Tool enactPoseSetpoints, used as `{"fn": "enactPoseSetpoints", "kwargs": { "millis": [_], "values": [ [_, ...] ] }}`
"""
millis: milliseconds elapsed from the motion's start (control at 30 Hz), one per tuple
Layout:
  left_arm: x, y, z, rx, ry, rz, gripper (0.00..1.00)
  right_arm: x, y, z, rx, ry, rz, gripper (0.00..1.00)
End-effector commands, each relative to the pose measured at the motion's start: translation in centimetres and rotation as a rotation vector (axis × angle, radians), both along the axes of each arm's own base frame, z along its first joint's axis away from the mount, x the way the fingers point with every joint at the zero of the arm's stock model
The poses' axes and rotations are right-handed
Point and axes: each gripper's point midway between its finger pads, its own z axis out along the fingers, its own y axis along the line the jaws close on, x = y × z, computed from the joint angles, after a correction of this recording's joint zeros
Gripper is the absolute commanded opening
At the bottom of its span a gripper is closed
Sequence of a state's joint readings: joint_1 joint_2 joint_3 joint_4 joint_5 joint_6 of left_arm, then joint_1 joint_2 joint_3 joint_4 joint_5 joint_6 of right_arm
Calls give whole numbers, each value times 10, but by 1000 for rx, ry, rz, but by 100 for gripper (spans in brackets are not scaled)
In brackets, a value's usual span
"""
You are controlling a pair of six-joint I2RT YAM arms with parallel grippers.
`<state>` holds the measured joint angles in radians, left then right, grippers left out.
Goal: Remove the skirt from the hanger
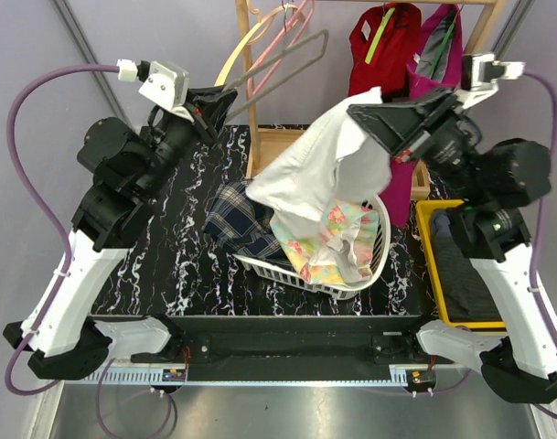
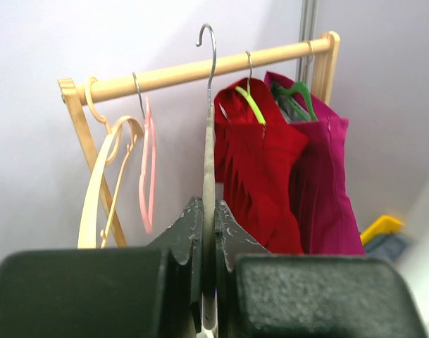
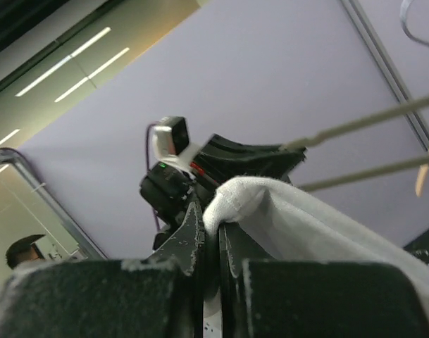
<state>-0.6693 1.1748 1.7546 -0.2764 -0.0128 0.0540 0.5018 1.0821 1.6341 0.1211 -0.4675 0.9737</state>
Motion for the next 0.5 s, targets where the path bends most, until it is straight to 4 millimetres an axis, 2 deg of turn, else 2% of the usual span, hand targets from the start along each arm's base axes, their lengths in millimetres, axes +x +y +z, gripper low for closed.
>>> {"fn": "enactPoseSetpoints", "kwargs": {
  "millis": [0,33,67,133,167,233,267,333,367,400,433,467],
  "values": [
    [6,10,50,-122,-139,70,0,20,2,-26,-16,47,-54,0],
    [9,8,50,-125,-140,72,0,22,2,-32,-22,57,-58,0],
    [9,7,56,-138,-157,72,0,31,7,-51,-44,99,-62,0],
    [18,0,56,-143,-159,79,0,37,6,-65,-50,132,-82,0],
    [20,-2,58,-144,-165,80,0,45,10,-84,-73,174,-88,0],
    [30,-10,56,-147,-158,87,0,48,8,-98,-79,206,-102,0],
    [31,-12,58,-150,-162,88,0,54,11,-118,-101,248,-105,0],
    [43,-21,49,-134,-144,100,0,57,9,-134,-123,269,-129,0],
    [45,-23,53,-145,-155,105,0,63,11,-156,-157,318,-138,0],
    [55,-29,45,-122,-150,120,0,67,10,-166,-173,342,-159,0],
    [59,-27,47,-128,-173,145,0,68,8,-176,-206,339,-185,0],
    [65,-29,41,-117,-175,163,0,73,8,-203,-267,406,-203,0]
  ]
}}
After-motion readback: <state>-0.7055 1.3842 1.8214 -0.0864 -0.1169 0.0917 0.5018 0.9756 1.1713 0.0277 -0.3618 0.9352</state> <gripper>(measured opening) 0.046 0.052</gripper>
